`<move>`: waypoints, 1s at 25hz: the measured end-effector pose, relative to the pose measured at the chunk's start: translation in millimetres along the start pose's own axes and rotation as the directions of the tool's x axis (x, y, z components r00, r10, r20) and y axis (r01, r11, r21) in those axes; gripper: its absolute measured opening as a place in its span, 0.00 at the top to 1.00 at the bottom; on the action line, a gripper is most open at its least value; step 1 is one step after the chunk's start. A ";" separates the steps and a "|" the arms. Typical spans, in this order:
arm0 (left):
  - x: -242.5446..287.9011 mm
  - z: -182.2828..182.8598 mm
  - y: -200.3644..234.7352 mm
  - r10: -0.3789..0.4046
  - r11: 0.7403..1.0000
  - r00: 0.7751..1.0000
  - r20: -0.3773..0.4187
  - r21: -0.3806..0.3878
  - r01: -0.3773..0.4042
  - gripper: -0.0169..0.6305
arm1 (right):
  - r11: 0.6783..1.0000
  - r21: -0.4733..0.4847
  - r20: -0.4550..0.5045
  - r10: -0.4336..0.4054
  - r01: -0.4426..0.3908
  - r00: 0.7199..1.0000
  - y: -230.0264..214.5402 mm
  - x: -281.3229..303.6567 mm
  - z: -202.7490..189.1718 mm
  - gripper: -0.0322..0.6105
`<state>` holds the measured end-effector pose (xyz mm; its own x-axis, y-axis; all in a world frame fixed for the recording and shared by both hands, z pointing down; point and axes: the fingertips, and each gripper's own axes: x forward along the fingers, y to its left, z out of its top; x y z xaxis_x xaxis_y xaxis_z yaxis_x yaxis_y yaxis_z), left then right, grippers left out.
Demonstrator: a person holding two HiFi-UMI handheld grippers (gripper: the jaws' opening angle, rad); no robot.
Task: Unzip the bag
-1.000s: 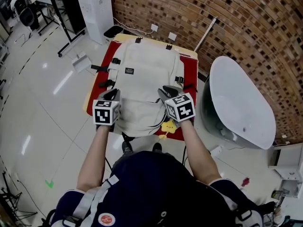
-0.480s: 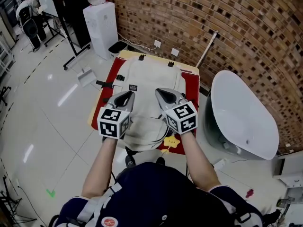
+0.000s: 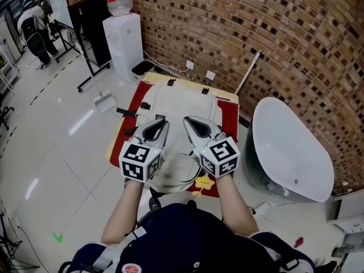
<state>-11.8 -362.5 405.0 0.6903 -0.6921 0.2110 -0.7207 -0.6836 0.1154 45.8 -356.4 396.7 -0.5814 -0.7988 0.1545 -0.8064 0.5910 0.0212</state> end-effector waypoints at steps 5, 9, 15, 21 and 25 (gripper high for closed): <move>2.3 -4.0 -3.4 -0.013 1.000 1.000 -0.014 -0.008 0.013 0.94 | 1.000 0.014 0.009 0.010 -0.010 1.000 -1.0 -0.3 3.5 0.95; 5.3 -7.2 -5.3 -0.016 1.000 1.000 -0.023 -0.009 0.016 0.94 | 1.000 0.024 0.006 0.012 -0.012 1.000 -4.2 -0.8 1.4 0.95; 10.6 -9.8 -9.3 -0.023 1.000 0.999 -0.037 -0.012 0.022 0.93 | 0.998 0.055 0.011 0.020 -0.020 1.000 -7.3 -2.2 -1.9 0.95; 13.8 -13.0 -12.4 -0.033 0.999 0.998 -0.047 -0.015 0.032 0.94 | 0.998 0.061 0.010 0.025 -0.025 1.000 -6.7 -2.9 -3.1 0.95; 14.9 -14.8 -14.7 -0.039 0.999 0.998 -0.050 -0.018 0.038 0.94 | 0.998 0.057 0.015 0.024 -0.025 1.000 -7.0 -3.6 -1.1 0.95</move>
<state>8.1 -359.4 420.7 0.7139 -0.6524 0.2544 -0.6947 -0.7054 0.1405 53.7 -357.5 397.1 -0.6021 -0.7860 0.1401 -0.7966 0.6032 -0.0391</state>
